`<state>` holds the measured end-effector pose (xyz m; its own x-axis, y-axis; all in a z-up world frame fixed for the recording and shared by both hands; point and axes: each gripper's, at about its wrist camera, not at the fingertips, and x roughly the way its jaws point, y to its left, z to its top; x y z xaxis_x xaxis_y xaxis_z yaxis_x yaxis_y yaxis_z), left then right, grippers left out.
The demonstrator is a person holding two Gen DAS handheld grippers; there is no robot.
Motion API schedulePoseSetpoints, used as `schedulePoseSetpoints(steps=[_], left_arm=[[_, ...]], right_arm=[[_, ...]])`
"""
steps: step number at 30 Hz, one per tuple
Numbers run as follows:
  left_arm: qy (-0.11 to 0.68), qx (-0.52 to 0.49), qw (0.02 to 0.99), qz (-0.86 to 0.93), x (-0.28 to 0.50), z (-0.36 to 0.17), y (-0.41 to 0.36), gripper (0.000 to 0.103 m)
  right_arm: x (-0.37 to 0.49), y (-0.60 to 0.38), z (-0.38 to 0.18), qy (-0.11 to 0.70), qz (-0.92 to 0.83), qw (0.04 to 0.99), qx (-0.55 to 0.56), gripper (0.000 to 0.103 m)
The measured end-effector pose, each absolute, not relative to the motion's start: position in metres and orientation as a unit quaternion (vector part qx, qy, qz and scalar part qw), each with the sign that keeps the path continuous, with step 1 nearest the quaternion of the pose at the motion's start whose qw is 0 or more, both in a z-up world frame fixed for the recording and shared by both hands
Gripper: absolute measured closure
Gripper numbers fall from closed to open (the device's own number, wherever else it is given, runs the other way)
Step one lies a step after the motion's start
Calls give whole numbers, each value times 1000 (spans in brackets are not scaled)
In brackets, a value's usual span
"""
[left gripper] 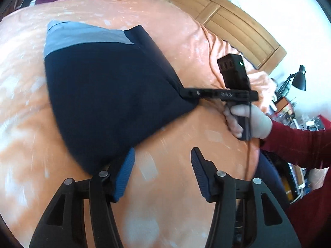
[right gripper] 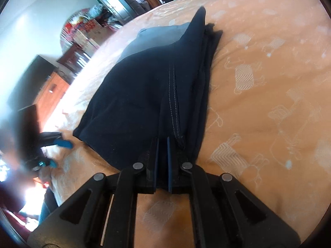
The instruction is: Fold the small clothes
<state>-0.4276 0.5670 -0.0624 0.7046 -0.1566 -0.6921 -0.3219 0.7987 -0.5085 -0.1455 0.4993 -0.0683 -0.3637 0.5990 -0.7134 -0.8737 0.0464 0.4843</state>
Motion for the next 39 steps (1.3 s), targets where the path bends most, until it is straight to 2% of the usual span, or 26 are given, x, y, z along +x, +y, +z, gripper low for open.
schedulePoseSetpoints(steps=[2, 3, 4, 5, 6, 7, 9, 12, 14, 16, 19, 24, 31, 39], left_arm=[[376, -320, 866, 70, -453, -57, 557, 45], [372, -323, 866, 82, -462, -55, 555, 43], [365, -325, 866, 111, -474, -52, 554, 36], [363, -324, 862, 140, -483, -50, 555, 31], [366, -317, 856, 181, -493, -50, 555, 22], [372, -308, 849, 215, -499, -50, 556, 20], [388, -297, 830, 271, -502, -53, 556, 20], [410, -292, 804, 317, -498, -66, 555, 9], [438, -297, 780, 334, -492, -81, 559, 8], [470, -297, 756, 344, -478, -102, 560, 0], [478, -267, 750, 372, -470, -106, 552, 0], [475, -279, 742, 383, -469, -108, 553, 0], [431, -275, 761, 399, -462, -105, 561, 0], [421, -269, 767, 402, -465, -106, 557, 0]], right_arm=[[-158, 490, -48, 455, 662, 571, -169, 80], [-167, 483, -36, 439, 659, 583, -179, 61], [-178, 474, -24, 422, 657, 597, -185, 45], [-189, 464, -15, 409, 654, 610, -184, 36], [-200, 453, -10, 399, 646, 625, -183, 17], [-208, 445, -9, 393, 637, 637, -185, 6], [-223, 435, -17, 399, 611, 654, -198, 4], [-231, 422, -39, 444, 556, 671, -210, 4], [-228, 418, -49, 461, 529, 680, -213, 4], [-226, 418, -59, 475, 503, 685, -227, 4], [-230, 419, -66, 469, 497, 689, -241, 0], [-235, 423, -73, 455, 489, 695, -268, 0], [-239, 420, -78, 434, 482, 723, -240, 0], [-243, 423, -76, 437, 473, 725, -245, 0]])
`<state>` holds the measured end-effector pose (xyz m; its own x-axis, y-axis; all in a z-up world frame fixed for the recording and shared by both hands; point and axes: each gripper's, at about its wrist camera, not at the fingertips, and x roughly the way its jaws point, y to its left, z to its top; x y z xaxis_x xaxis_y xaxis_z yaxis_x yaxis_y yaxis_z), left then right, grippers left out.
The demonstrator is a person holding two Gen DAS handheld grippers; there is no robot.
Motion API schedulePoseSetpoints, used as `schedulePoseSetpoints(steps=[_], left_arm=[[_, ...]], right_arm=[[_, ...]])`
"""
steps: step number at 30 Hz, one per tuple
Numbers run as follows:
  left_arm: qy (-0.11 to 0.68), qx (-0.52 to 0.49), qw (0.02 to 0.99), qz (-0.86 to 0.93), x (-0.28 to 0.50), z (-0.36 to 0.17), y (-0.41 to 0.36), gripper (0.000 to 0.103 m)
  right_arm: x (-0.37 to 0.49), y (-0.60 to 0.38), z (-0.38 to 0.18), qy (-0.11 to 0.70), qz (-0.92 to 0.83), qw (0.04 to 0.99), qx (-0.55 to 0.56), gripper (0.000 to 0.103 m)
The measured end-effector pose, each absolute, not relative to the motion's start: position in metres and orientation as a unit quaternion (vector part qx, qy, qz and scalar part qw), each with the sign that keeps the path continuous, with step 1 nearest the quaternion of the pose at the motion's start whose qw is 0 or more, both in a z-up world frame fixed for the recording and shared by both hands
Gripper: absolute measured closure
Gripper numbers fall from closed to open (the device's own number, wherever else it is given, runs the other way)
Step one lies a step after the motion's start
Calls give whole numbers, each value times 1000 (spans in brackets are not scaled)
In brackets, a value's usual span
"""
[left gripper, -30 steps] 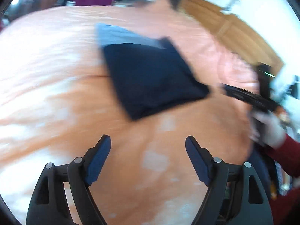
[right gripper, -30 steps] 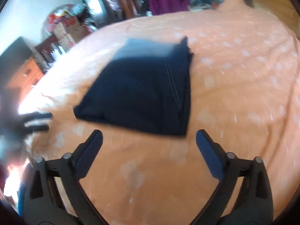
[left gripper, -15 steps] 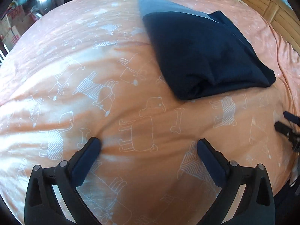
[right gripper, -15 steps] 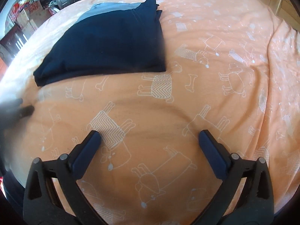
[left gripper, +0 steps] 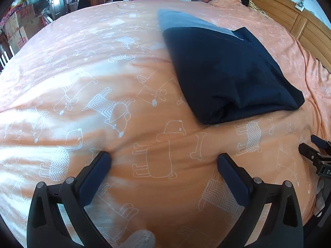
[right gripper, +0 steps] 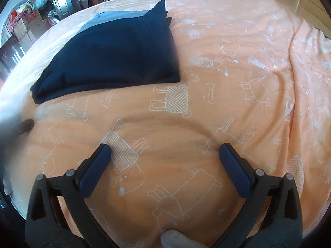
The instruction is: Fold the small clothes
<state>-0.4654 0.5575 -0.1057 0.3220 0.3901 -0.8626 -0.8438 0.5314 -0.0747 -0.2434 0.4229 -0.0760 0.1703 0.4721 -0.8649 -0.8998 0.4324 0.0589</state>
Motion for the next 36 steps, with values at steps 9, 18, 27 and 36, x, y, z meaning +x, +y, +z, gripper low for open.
schedulePoseSetpoints(steps=[9, 18, 27, 36], left_arm=[[417, -255, 773, 405, -464, -88, 555, 0], [305, -166, 828, 441, -469, 46, 527, 0], [155, -71, 856, 489, -489, 182, 470, 0], [113, -69, 875, 466, -485, 215, 423, 0]], right_arm=[[-245, 430, -69, 430, 468, 724, -266, 0], [-270, 423, 32, 340, 507, 755, -238, 0], [-312, 397, 160, 195, 535, 801, -184, 0], [-293, 346, 209, 149, 509, 838, -131, 0]])
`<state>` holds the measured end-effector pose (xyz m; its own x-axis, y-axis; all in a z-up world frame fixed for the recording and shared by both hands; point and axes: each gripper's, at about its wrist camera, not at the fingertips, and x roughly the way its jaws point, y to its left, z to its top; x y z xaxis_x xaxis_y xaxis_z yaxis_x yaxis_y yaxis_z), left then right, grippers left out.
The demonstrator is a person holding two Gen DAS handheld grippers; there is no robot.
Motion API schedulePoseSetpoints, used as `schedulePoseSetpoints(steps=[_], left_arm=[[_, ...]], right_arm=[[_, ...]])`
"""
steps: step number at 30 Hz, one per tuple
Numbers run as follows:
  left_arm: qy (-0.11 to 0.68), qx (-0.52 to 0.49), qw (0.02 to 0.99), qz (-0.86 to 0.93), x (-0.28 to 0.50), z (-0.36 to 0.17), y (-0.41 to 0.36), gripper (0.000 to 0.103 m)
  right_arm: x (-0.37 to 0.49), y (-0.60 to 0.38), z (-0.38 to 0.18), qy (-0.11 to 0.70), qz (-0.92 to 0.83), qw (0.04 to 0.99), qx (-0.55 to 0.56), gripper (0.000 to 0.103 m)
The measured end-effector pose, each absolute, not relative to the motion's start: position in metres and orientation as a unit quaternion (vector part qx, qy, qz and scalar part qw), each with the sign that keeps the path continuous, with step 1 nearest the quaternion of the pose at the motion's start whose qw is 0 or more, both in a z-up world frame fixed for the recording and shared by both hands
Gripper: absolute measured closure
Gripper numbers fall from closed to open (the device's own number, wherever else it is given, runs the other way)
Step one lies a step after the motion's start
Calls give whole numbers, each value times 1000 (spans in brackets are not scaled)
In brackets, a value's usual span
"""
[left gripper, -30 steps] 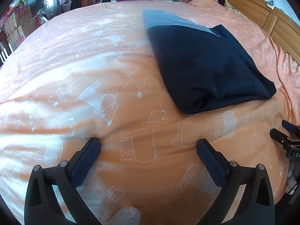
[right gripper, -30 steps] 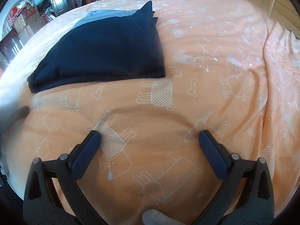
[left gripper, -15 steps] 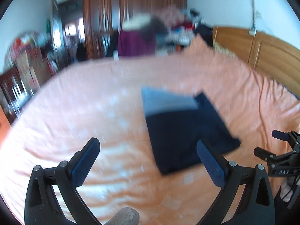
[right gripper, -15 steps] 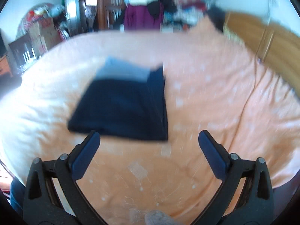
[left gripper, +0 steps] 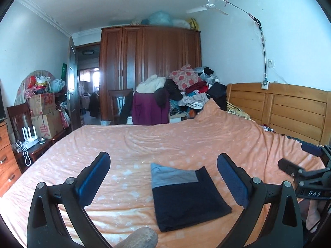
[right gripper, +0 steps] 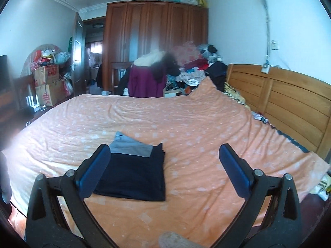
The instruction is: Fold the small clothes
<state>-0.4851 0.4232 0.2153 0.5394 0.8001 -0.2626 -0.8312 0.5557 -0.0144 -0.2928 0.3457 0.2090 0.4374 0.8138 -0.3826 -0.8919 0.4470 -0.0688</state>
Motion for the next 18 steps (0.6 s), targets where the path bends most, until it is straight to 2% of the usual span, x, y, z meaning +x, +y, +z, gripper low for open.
schedulePoseSetpoints(steps=[6, 13, 18], left_arm=[[111, -101, 871, 467, -478, 211, 418, 0], [182, -127, 850, 477, -461, 181, 433, 0], [205, -147, 834, 491, -470, 171, 444, 0]], right_arm=[[-291, 336, 209, 154, 514, 832, -143, 0], [-314, 370, 187, 235, 543, 786, -182, 0], [-319, 388, 182, 274, 550, 768, -178, 0]])
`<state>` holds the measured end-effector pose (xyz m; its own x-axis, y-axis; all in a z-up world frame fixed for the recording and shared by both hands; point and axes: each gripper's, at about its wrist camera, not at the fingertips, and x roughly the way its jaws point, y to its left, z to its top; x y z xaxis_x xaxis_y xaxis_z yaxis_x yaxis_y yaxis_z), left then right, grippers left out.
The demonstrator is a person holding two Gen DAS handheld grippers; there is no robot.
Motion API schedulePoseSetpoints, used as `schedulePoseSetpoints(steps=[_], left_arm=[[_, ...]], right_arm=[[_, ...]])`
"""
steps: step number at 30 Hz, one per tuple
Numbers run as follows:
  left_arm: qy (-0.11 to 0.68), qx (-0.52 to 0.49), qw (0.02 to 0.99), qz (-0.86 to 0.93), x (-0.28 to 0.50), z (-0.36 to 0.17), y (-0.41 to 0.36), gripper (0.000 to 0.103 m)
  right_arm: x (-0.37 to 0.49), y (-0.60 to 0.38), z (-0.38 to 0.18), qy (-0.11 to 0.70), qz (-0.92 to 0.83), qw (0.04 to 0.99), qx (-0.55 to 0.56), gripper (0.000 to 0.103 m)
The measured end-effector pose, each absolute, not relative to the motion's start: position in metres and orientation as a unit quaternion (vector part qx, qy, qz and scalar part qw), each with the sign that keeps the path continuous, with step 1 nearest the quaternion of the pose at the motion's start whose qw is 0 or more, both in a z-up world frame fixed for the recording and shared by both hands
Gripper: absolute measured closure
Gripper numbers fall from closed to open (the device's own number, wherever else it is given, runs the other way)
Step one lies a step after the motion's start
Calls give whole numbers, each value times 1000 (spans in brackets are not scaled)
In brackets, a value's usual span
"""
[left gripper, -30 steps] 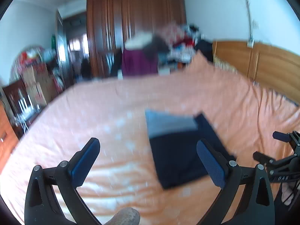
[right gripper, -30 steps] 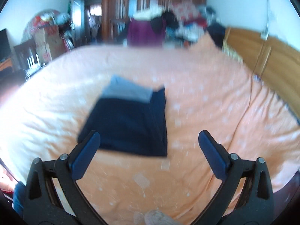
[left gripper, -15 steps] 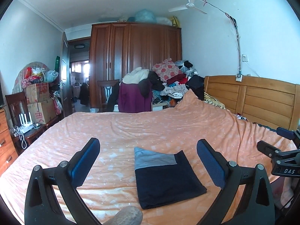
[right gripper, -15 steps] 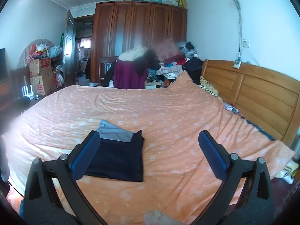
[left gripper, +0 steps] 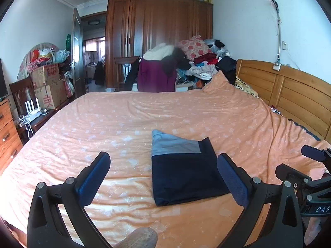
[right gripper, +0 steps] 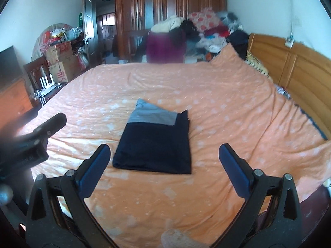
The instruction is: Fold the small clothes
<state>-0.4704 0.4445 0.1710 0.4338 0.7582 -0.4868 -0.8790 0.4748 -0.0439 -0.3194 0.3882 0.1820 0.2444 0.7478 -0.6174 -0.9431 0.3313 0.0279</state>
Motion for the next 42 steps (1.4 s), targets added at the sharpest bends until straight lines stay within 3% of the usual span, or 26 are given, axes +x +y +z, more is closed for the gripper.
schedulePoseSetpoints(steps=[42], left_arm=[[214, -119, 840, 484, -460, 170, 441, 0]], right_arm=[[-309, 392, 175, 294, 513, 787, -178, 1]])
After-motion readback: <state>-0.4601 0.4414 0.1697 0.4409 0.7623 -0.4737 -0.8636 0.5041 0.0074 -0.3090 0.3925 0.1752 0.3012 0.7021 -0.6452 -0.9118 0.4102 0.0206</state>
